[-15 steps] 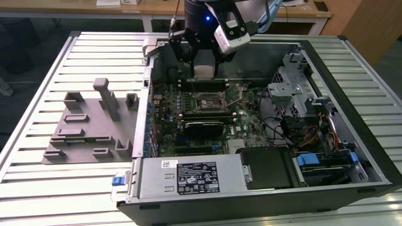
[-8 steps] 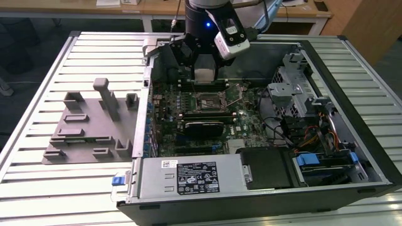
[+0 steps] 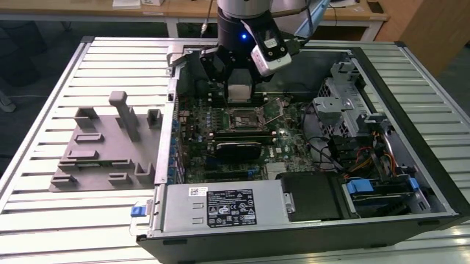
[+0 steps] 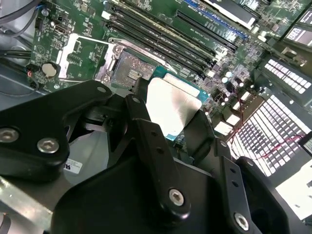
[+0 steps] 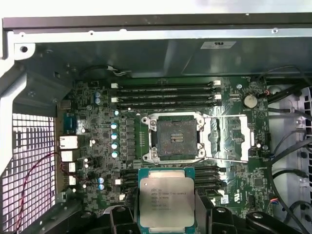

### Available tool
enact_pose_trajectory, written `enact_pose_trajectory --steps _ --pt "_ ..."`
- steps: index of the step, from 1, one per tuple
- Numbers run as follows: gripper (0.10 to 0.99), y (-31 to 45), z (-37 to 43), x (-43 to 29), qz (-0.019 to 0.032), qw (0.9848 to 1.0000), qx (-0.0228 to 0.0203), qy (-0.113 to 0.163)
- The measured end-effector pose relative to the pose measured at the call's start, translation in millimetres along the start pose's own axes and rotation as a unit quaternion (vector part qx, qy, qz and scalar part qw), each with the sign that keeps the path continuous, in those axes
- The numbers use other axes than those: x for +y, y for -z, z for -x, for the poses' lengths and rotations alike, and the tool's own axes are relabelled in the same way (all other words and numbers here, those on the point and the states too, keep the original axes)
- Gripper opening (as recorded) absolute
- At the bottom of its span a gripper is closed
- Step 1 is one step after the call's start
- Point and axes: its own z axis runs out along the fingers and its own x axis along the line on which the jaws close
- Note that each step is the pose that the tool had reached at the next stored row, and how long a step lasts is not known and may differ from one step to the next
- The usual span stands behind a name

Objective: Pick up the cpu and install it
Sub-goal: 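Pick up the cpu and move it towards the insertion slot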

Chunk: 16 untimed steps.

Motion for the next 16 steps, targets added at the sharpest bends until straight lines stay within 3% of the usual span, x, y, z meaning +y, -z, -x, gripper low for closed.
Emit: enact_pose_trajectory --steps 9,16 --pt "0.541 -16.1 1.5 0.1 0.0000 1.0000 0.0000 0.000" --pt "0.541 -27.4 4.7 4.7 -0.0002 1.0000 0.0002 0.000"
